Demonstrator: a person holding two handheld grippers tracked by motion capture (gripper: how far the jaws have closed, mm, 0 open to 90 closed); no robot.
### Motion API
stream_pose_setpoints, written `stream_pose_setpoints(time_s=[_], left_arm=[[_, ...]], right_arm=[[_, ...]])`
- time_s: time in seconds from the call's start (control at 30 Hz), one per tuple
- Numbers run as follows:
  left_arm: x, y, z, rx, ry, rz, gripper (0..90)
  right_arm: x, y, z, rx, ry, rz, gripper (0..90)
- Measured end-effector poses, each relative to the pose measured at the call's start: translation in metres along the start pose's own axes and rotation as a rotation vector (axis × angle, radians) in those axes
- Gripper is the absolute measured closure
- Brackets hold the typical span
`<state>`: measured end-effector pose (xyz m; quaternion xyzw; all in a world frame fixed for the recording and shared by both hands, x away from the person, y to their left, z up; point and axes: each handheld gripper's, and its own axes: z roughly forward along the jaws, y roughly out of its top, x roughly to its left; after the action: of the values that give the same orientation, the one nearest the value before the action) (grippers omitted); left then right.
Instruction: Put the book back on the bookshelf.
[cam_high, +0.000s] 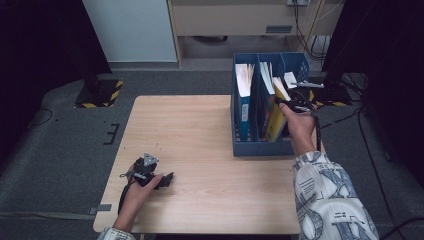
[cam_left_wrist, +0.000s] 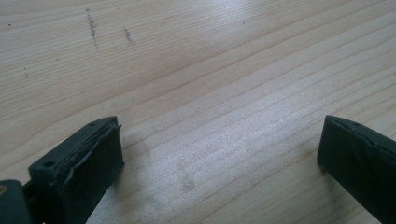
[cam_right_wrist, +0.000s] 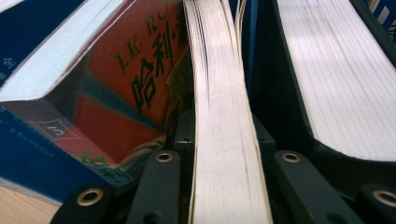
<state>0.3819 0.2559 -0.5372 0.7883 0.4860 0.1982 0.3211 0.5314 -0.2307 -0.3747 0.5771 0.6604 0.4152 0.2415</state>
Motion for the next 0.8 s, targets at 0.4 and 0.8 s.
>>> stream_pose_setpoints(time_s=[0.4,0.8], left_arm=[[0.0,0.0,0.0,0.0,0.0,0.005,0.0],[0.0,0.0,0.0,0.0,0.0,0.004,0.0]], right_arm=[[0.004,0.01,-0.011,-0.017,0.007,0.003,71.9],[0.004,0.015,-0.009,-0.029,-0.01,0.002,75.1]])
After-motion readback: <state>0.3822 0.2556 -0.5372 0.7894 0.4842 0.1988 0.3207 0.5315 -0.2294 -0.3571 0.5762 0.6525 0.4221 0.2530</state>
